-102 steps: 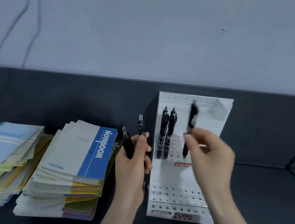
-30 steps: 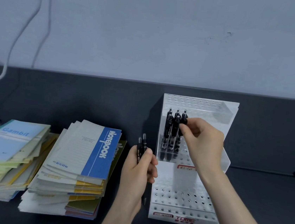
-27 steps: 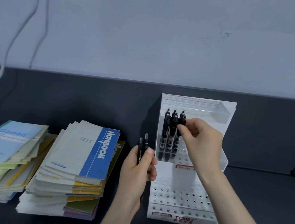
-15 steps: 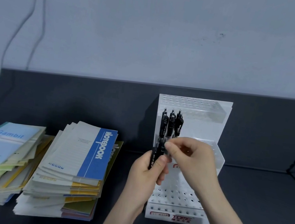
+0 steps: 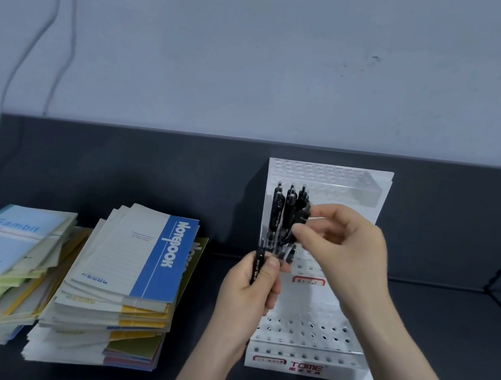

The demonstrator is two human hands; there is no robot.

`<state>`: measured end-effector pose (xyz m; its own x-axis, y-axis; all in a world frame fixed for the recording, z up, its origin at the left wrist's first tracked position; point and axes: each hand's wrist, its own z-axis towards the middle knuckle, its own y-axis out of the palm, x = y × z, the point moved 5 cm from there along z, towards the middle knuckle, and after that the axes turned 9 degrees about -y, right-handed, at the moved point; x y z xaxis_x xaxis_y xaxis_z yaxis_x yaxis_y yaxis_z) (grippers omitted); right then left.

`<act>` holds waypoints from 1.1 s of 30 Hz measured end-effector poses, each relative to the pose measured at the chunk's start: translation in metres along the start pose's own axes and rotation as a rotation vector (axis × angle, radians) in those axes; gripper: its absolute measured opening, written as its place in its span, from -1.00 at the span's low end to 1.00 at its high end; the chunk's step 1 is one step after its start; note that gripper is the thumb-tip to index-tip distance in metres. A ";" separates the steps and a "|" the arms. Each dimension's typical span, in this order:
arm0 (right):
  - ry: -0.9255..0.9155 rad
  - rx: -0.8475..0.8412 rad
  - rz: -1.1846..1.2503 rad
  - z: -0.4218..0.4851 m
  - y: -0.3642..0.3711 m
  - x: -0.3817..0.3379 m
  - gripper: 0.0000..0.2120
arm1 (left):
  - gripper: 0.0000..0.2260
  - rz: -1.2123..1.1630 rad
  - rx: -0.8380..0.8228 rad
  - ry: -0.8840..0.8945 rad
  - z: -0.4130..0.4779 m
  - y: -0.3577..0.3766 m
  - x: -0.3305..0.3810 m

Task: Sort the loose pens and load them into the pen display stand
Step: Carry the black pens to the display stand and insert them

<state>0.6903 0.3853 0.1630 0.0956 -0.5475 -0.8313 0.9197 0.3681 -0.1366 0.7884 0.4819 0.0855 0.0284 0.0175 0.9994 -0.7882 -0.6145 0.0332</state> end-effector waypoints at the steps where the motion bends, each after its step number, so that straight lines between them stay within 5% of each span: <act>1: -0.010 0.078 0.041 0.003 -0.007 -0.001 -0.80 | -0.79 0.008 0.004 -0.008 0.000 -0.001 -0.001; 5: -0.100 0.333 0.063 0.018 -0.040 -0.011 -0.81 | -0.77 -0.005 0.090 -0.072 0.001 -0.015 -0.009; 17: -0.152 0.109 -0.283 0.015 -0.005 0.013 -0.83 | -0.74 -0.281 0.143 -0.245 0.001 -0.018 -0.010; 33: -0.151 0.016 -0.498 0.019 0.009 0.010 -0.89 | -0.82 -0.233 0.191 -0.097 0.002 -0.020 -0.009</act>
<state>0.7073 0.3689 0.1641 -0.3018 -0.7561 -0.5807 0.8733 0.0250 -0.4865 0.8047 0.4923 0.0759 0.2606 0.1054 0.9597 -0.6238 -0.7402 0.2507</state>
